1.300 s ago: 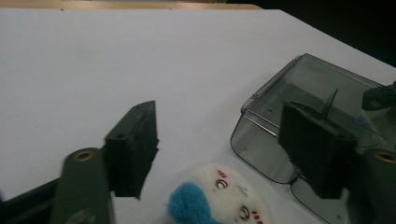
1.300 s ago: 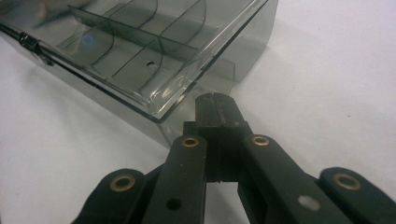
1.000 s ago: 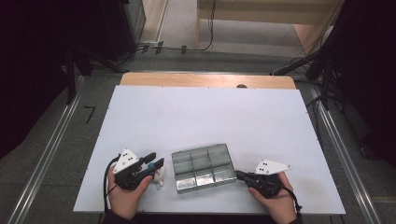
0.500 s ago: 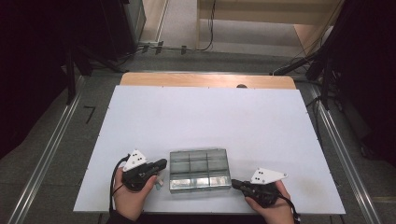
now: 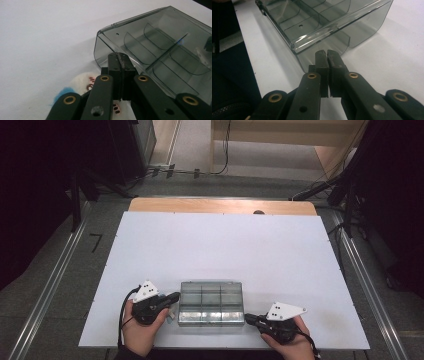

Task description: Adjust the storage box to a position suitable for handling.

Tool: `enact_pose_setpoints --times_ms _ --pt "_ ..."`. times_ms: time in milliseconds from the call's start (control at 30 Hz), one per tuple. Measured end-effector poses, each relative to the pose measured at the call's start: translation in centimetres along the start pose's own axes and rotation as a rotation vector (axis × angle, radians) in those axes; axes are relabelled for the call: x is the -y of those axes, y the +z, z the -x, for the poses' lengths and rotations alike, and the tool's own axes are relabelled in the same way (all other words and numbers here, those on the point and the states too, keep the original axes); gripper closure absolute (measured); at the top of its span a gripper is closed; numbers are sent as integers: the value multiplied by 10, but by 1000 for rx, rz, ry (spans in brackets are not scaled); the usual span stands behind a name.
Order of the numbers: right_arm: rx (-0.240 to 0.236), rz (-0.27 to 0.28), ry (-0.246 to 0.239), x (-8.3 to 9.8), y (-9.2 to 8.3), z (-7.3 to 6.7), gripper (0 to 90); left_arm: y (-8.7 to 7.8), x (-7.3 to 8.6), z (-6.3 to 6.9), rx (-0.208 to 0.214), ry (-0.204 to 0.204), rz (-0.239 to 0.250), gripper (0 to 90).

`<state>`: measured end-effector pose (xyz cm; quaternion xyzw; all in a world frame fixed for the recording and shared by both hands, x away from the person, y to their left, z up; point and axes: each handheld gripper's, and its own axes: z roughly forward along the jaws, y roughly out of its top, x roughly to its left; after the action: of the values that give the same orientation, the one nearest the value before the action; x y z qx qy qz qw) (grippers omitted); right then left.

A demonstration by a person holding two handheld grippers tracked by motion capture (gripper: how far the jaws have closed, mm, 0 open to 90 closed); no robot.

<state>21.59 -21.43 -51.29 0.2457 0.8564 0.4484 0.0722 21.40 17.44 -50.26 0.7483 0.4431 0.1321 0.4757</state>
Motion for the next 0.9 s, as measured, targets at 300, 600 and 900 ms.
enact_pose_setpoints --times_ms 300,600,900 --pt "-8 19 4 -2 1 6 873 0 1 -1 22 -15 4 893" --pt "-10 29 1 -3 -2 8 875 0 1 1 43 -19 13 893" --pt "0 33 -14 -2 -3 12 881 -1 2 4 73 -27 1 893"
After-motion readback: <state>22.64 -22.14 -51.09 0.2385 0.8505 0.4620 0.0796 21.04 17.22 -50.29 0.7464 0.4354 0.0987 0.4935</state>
